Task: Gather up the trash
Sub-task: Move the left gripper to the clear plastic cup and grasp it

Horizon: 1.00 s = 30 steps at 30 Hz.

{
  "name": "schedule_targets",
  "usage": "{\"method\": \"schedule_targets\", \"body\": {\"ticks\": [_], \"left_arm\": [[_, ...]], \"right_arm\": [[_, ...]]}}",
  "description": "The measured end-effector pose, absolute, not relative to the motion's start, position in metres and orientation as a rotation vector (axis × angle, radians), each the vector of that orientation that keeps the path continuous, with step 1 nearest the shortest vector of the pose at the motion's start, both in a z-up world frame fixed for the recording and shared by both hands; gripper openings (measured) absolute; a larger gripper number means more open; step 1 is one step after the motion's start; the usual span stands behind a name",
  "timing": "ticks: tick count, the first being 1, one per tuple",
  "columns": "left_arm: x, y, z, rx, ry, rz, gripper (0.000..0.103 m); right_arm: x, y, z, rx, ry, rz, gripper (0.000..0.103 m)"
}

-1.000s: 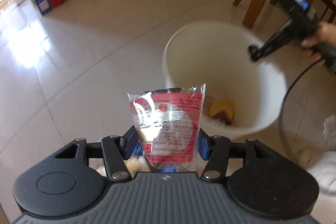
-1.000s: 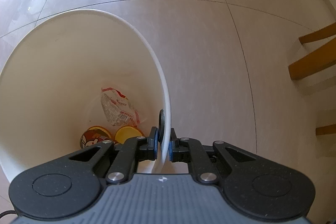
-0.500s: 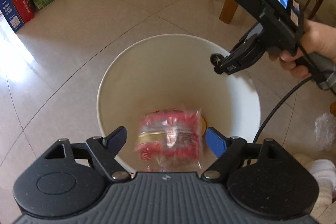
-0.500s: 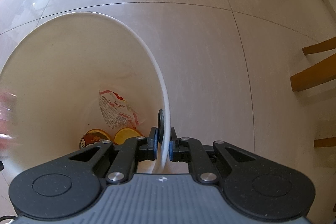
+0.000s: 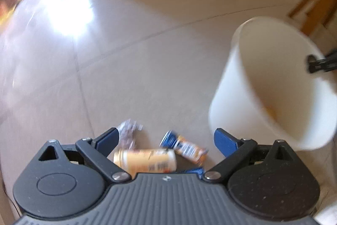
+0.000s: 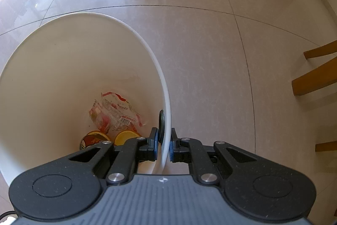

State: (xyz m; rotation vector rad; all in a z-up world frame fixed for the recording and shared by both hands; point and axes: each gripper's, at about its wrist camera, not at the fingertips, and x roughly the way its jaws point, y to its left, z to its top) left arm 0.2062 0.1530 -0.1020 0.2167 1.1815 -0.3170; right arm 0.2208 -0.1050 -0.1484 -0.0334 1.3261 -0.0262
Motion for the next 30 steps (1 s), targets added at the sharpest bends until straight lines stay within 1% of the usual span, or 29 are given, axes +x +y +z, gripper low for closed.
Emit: {"method": "schedule_targets", "body": {"ticks": [4,8,12,16,19,20,23,25,30], "left_arm": [[0.185,0.177,-0.153,0.202,1.199,-0.241,0.096],[0.162,0.187,-0.202,0.247,1.229,-0.222,0.091],[0.135,0.195,-0.236,0.211,1.252,-0.245,0.084],[0.113,0.195,-0.258,0.245,1.245,-0.286,0.073],[0.104,0.191,-0.266,0.296,1.225,-0.301,0.068],[0.103,0.191,-0.271,0.312,1.216,-0.309,0.063],[0.104,0.196,-0.286,0.313,1.235,-0.321,0.055],[0.105,0.199,-0.29,0.299,1.236,-0.326,0.053],[0.109,0.201,-0.293,0.262,1.211,-0.328,0.053]], "right_arm": [[0.221,-0.105,-0.148,-0.033,1.326,-0.03,0.012],[0.221,-0.103,-0.149,-0.045,1.323,-0.031,0.012],[0.221,-0.101,-0.15,-0.051,1.324,-0.034,0.013],[0.222,-0.101,-0.15,-0.036,1.323,-0.041,0.012],[0.221,-0.101,-0.149,-0.033,1.319,-0.049,0.013],[0.221,-0.101,-0.149,-0.034,1.318,-0.051,0.013],[0.221,-0.101,-0.149,-0.027,1.318,-0.06,0.013],[0.222,-0.102,-0.149,-0.024,1.321,-0.063,0.013],[0.223,-0.102,-0.149,-0.019,1.321,-0.07,0.013]]}}
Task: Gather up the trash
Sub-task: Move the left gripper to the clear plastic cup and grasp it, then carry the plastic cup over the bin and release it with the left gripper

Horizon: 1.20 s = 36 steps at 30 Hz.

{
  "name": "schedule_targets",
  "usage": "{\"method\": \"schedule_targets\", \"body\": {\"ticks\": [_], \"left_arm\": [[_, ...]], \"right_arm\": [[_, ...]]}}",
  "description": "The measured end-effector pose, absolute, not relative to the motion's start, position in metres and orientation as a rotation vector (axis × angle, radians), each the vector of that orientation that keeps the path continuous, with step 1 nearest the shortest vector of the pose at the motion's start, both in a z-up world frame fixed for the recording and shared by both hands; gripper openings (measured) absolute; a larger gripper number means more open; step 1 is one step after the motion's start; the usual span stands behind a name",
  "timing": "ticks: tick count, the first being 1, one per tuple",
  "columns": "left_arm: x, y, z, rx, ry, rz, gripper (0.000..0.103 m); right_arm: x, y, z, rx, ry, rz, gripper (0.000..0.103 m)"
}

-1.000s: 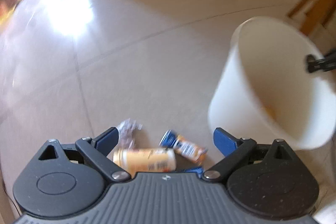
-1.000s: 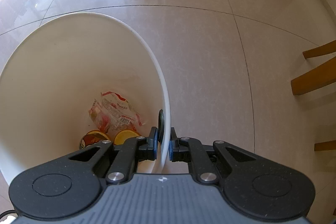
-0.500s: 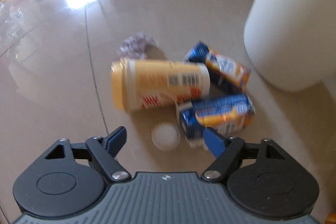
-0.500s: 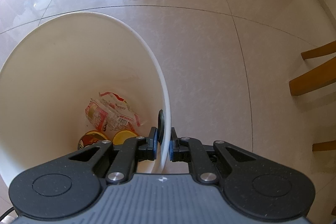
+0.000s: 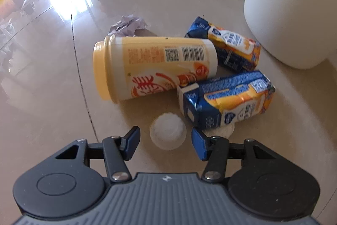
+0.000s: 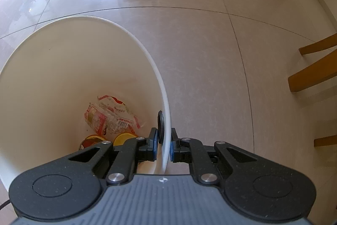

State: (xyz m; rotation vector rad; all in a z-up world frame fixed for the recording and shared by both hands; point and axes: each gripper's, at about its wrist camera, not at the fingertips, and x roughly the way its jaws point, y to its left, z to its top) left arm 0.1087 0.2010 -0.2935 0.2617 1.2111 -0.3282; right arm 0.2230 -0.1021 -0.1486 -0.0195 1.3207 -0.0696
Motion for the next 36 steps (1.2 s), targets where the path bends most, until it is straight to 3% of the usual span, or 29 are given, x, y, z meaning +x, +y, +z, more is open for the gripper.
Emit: {"method": "schedule_targets", "body": {"ticks": [10,21,27,36], "left_arm": [[0.114,0.194,-0.293,0.231,1.216,-0.316,0.031],[0.119,0.189,-0.274,0.193,1.296,-0.242,0.031],[0.131,0.193,-0.224,0.138,1.304,-0.218,0.031],[0.175,0.126,-0.092,0.233,1.218,-0.367,0.031]], "right_arm": [[0.22,-0.1,-0.149,-0.024,1.31,-0.084,0.014],[0.218,-0.099,-0.149,-0.022,1.306,-0.087,0.014],[0.218,-0.1,-0.148,-0.021,1.305,-0.084,0.014],[0.219,-0.098,-0.149,-0.033,1.309,-0.078,0.014]]}}
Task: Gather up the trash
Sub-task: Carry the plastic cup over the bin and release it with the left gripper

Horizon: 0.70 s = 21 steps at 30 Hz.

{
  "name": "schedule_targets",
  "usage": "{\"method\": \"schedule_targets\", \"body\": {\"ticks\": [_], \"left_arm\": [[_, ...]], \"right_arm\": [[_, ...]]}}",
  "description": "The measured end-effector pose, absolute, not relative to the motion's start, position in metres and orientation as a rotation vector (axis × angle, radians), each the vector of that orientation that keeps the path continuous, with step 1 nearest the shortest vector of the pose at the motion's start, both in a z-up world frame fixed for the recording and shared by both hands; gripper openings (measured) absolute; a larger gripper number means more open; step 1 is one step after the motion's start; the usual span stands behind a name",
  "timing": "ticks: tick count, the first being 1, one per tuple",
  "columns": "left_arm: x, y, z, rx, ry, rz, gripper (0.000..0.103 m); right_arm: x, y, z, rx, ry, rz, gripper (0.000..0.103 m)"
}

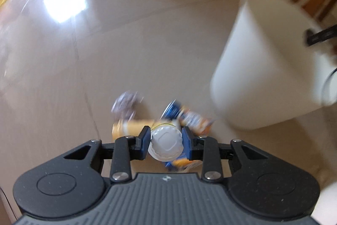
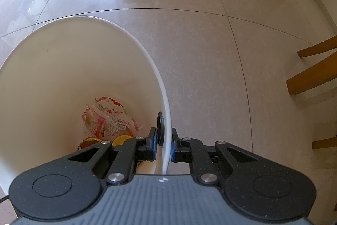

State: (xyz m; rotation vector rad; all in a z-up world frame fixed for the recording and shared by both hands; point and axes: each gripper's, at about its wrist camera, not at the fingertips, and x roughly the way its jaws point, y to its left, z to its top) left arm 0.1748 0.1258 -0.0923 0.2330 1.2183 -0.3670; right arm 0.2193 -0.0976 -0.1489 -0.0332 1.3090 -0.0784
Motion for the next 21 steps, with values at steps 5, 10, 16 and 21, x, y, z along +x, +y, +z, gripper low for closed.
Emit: {"method": "schedule_targets", "body": {"ticks": [5,10,16,21], "left_arm": [[0.193,0.061,-0.021,0.259,1.123,-0.529,0.031],[0.2,0.0,0.008,0.279,1.071,-0.647,0.031],[0.196,-0.046,-0.004,0.313,1.018,-0.746,0.067],[0.185,-0.049,-0.022,0.344,1.014,-0.746,0.069]], "right_arm": [[0.218,-0.099,-0.148,-0.027,1.305,-0.078,0.014],[0.218,-0.099,-0.148,-0.028,1.304,-0.076,0.014],[0.217,-0.101,-0.147,-0.022,1.3,-0.073,0.014],[0.216,-0.102,-0.146,-0.019,1.298,-0.067,0.014]]}}
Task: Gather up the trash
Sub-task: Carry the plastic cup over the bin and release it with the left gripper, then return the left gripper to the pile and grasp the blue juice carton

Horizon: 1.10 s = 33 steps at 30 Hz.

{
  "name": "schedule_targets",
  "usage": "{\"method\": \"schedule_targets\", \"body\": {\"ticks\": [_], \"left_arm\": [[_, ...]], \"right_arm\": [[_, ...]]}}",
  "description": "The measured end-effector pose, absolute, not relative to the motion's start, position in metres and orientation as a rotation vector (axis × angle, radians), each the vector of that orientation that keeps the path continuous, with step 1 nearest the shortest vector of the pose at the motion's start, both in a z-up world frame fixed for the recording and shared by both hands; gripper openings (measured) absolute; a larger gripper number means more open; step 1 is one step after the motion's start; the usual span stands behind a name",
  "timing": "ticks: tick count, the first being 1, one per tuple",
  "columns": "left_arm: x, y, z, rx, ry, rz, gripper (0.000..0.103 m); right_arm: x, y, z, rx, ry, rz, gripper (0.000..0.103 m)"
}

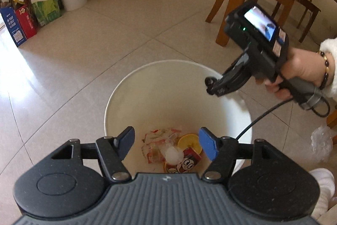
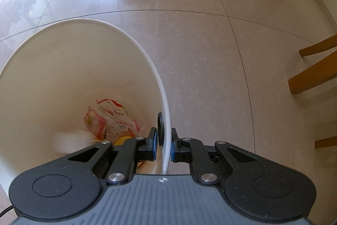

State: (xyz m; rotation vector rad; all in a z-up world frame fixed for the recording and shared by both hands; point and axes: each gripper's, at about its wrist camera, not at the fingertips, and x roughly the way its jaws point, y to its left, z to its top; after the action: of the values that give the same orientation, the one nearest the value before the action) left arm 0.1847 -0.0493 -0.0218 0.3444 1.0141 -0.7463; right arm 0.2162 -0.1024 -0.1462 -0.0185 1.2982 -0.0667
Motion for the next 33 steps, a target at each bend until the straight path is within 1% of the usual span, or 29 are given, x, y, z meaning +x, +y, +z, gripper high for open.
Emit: {"method": "schedule_targets", "body": {"ticks": [6,10,18,20,26,33], "left_arm": [[0.188,-0.033,-0.024,0.304,1.048,-0.691,0.069],[0.184,-0.017,-0.02,0.299,1.032,-0.666,0.076],[0.181,0.024,-0.027,0.218,1.031,-0.587,0.081],[0.178,0.035,-0.034,0.197,1.044,-0.566,0.083],[0.168,0.056,-0.065,0.168,1.094,-0.5,0.083],[0.148,0.067,-0.114,0.193,1.097,-0.454,0.084]], "right_arm": [[0.215,-0.101,-0.147,-0.023,1.297,-0.066,0.014],[0.216,-0.102,-0.147,-0.018,1.297,-0.063,0.014],[0.216,-0.102,-0.147,-0.019,1.298,-0.065,0.014],[0.216,-0.102,-0.147,-0.018,1.299,-0.065,0.014],[0.216,-0.102,-0.148,-0.024,1.297,-0.068,0.014],[0.216,-0.1,-0.148,-0.028,1.299,-0.072,0.014]]}}
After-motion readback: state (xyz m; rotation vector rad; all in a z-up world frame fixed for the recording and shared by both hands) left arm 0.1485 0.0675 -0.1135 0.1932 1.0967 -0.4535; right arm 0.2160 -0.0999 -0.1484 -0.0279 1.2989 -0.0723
